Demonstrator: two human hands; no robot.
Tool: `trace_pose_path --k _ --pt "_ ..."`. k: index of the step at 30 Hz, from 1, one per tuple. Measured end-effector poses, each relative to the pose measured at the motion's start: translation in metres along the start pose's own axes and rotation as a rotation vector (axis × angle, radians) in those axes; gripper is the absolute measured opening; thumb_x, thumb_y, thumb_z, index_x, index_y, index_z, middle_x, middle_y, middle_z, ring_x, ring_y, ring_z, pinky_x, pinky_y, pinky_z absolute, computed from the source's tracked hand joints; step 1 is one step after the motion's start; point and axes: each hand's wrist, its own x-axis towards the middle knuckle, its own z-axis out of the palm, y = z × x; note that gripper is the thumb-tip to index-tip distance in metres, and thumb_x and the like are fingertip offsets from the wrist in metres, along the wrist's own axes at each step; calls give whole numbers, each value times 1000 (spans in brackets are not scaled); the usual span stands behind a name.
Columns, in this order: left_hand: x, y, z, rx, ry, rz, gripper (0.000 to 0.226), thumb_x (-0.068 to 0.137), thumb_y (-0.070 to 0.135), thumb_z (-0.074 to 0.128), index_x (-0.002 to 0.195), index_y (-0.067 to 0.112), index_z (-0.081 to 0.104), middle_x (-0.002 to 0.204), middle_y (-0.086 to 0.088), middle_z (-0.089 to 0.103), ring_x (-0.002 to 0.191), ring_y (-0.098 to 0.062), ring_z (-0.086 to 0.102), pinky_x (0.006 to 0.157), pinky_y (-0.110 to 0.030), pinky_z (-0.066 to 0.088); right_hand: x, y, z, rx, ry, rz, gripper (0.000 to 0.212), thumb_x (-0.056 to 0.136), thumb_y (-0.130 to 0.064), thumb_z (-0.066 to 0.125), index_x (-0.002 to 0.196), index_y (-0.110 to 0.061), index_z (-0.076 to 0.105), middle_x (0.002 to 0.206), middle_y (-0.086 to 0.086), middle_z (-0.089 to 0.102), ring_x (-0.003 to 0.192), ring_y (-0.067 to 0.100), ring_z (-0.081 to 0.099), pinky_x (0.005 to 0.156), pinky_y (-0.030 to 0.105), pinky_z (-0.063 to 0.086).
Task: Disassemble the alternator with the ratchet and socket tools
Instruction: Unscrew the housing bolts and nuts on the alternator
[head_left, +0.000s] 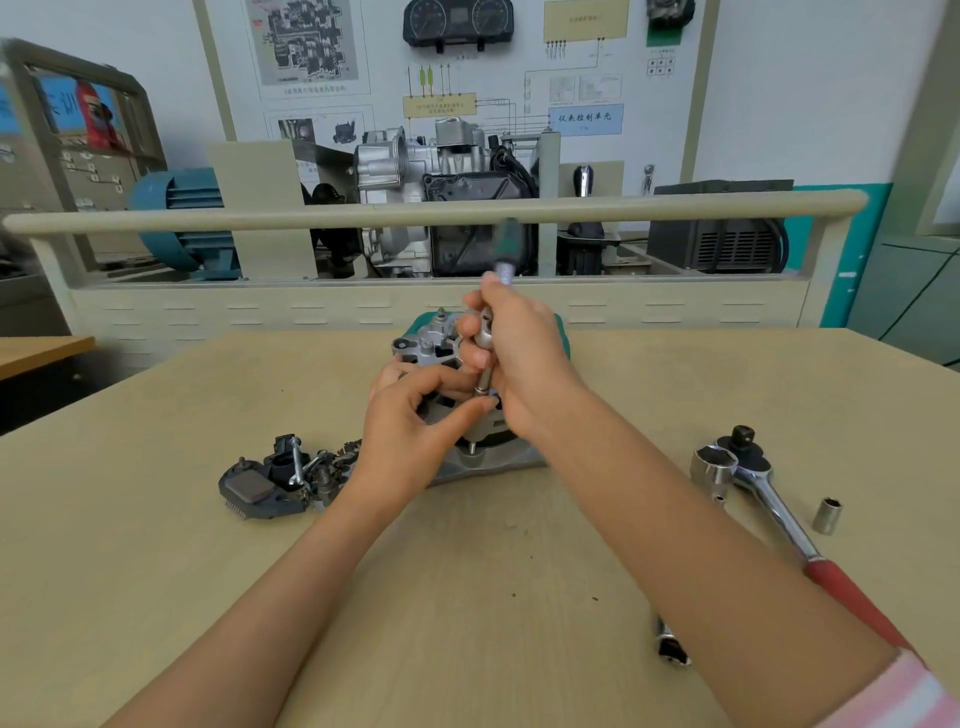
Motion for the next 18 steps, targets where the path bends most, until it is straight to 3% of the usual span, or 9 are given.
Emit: trace_pose_path --k 4,8,11,15,18 --pt "0 1 0 13 1 19 36 73 9 71 73 42 57 74 36 59 88 -11 45 82 -32 38 -6 13 10 226 287 -186 28 102 -19 29 76 -13 37 52 0 51 32 6 35 34 14 30" --pt "0 1 1 12 -3 30 41 72 5 71 70 42 54 71 35 59 85 0 42 79 -31 35 -5 13 12 163 302 -174 27 102 -19 27 77 -14 36 55 2 50 32 5 34 34 14 28" --pt "0 1 2 21 -1 18 30 74 14 74 74 39 58 71 24 60 88 -1 44 84 -30 38 1 2 3 27 103 -36 26 101 -20 30 77 -14 38 46 -3 46 27 5 26 39 19 24" --pt "-1 -1 1 11 -7 -40 24 75 21 75 82 40 62 82 22 55 95 -7 45 82 -17 37 10 -15 -11 -170 -272 159 29 102 -28 33 75 -17 40 40 -9 41 29 5 24 44 22 28" --pt "-1 -1 0 9 -10 -50 23 74 22 75 81 40 63 78 25 56 96 -9 46 83 -16 38 10 -17 -15 -184 -363 191 31 101 -30 35 74 -18 41 40 -9 40 30 5 24 46 22 28"
